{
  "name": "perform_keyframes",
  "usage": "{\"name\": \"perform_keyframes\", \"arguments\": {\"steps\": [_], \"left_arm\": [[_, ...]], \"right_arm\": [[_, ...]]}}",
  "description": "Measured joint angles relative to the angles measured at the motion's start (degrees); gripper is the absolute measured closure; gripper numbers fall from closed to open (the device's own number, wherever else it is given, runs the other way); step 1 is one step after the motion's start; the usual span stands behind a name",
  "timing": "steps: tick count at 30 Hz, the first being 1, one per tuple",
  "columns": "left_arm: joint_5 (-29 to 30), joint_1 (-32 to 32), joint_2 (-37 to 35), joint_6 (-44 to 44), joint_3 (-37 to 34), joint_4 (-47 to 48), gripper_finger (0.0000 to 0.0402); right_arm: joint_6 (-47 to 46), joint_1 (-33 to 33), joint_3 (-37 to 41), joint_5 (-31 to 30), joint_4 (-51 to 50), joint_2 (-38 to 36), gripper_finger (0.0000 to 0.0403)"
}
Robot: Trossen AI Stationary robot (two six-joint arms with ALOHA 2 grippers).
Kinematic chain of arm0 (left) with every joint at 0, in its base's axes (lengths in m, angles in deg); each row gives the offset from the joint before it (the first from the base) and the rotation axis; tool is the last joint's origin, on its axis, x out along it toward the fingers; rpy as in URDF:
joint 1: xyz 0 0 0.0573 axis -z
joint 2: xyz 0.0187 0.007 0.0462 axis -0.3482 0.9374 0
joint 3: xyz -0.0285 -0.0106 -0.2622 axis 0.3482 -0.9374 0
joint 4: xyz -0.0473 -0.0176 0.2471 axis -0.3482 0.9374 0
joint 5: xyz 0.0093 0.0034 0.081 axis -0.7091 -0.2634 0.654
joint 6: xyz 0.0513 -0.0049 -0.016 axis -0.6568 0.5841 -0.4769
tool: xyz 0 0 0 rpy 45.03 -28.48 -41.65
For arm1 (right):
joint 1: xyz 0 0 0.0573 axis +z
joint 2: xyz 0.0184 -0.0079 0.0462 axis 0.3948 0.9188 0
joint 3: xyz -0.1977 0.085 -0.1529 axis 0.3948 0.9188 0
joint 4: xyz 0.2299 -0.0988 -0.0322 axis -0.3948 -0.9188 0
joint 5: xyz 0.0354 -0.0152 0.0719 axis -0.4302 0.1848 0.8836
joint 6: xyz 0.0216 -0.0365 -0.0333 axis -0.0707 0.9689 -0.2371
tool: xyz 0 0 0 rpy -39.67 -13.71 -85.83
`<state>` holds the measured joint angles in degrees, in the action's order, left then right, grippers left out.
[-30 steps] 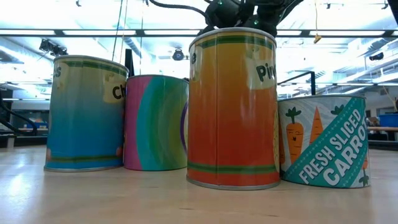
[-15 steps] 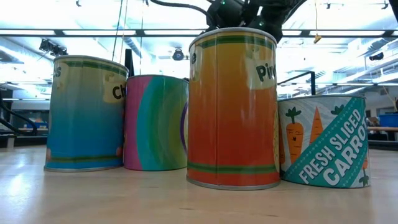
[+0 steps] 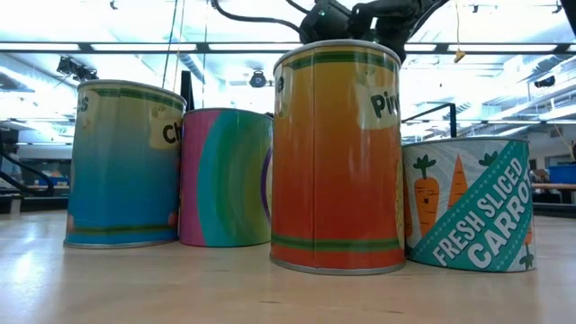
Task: Pick and place cans onto a shelf
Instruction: Put the canned meatballs on the shelf, then put the canned chicken soup on the shelf
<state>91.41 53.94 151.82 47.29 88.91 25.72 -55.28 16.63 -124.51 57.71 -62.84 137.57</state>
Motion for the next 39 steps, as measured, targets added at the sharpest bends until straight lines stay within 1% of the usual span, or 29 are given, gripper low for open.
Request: {"name": "perform_keyframes", "arguments": {"steps": [4, 8, 13, 15, 19, 20, 22, 25, 27, 29, 32, 33, 39], "left_arm": [[0.0, 0.0, 0.0, 0.0, 0.0, 0.0, 0.0026], [0.0, 0.0, 0.0, 0.0, 0.0, 0.0, 0.0026], [0.0, 0.0, 0.0, 0.0, 0.0, 0.0, 0.0026], [0.0, 0.0, 0.0, 0.0, 0.0, 0.0, 0.0026], [0.0, 0.0, 0.0, 0.0, 0.0, 0.4, 0.0026], [0.0, 0.0, 0.0, 0.0, 0.0, 0.5, 0.0026], [0.0, 0.0, 0.0, 0.0, 0.0, 0.6, 0.0026], [0.2, 0.0, 0.0, 0.0, 0.0, 0.6, 0.0026], [1.4, 0.0, 0.0, 0.0, 0.0, 0.6, 0.0026], [3.3, 0.0, 0.1, -0.7, 0.0, 0.2, 0.0026], [6.9, 0.0, 0.4, -1.4, 0.0, -0.1, 0.0026], [8.5, 0.0, 0.5, -1.7, 0.1, -0.2, 0.0026], [14.6, 0.0, 0.6, -4.3, 0.1, 0.0, 0.0026]], "right_arm": [[0.1, -0.4, -1.7, 0.0, -3.5, 0.0, 0.0034], [0.2, -0.4, -3.9, 0.0, -7.8, 0.0, 0.0032], [0.3, -0.3, -4.4, -1.7, -11.5, 0.0, 0.0032], [0.3, -0.3, -4.4, -4.0, -12.1, 0.0, 0.0032], [0.6, -0.4, -4.4, -11.2, -13.0, 0.0, 0.0032], [0.4, -0.5, -4.4, -12.2, -13.1, 0.0, 0.0032], [-0.6, -0.7, -4.4, -12.3, -13.9, 0.0, 0.0032], [-3.8, -0.5, -4.4, -11.6, -17.2, 0.0, 0.0032], [-8.2, 0.1, -4.4, -10.5, -20.4, -0.1, 0.0032], [-13.8, 0.8, -4.4, -7.8, -22.8, -0.7, 0.0032], [-20.6, 2.4, -4.4, -3.0, -23.5, -2.3, 0.0032], [-22.5, 3.2, -4.4, -2.3, -23.5, -3.2, 0.0032], [-31.8, 8.0, -4.4, -2.4, -22.1, -7.6, 0.004]]}}
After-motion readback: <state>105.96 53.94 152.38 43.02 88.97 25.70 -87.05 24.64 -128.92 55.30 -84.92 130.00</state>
